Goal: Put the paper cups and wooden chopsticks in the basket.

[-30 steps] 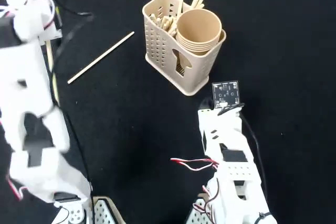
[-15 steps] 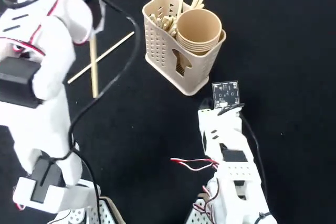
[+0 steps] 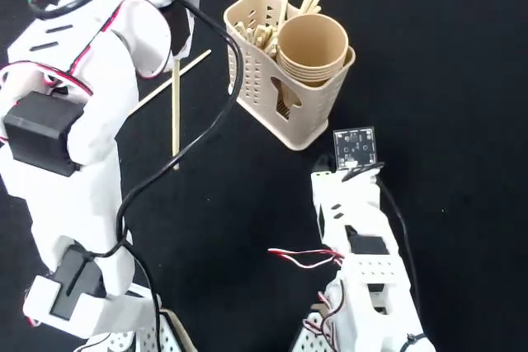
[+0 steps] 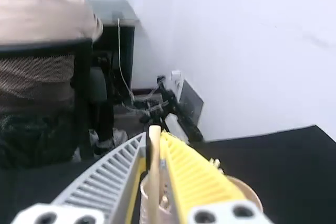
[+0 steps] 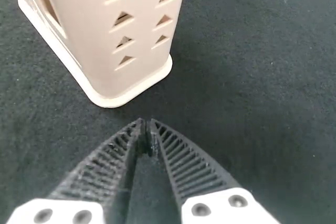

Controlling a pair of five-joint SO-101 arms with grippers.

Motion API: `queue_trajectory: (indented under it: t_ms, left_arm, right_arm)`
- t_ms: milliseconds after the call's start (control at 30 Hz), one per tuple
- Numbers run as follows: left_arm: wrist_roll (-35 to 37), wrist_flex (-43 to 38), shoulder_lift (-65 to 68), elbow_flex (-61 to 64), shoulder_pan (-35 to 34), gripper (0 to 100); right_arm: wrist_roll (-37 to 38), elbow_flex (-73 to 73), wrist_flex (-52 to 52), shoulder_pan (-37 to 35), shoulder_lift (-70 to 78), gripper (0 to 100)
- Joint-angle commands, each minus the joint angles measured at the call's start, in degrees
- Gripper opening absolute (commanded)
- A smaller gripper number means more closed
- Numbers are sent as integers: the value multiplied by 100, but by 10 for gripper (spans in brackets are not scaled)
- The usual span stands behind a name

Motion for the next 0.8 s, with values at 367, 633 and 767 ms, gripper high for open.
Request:
queue_trajectory:
  t_ms: [367,633,767]
  left_arm:
    - [-202,281,-369,391,-303,28]
    - [-299,-167,-1108,1552,-268,28]
    - [-299,-774,-1521,2422,-303,28]
  right_arm:
    - [62,-48,-114,-35,-84,15]
    - [62,-22,-114,-35,-84,15]
    - [62,-22,-114,-44,-84,15]
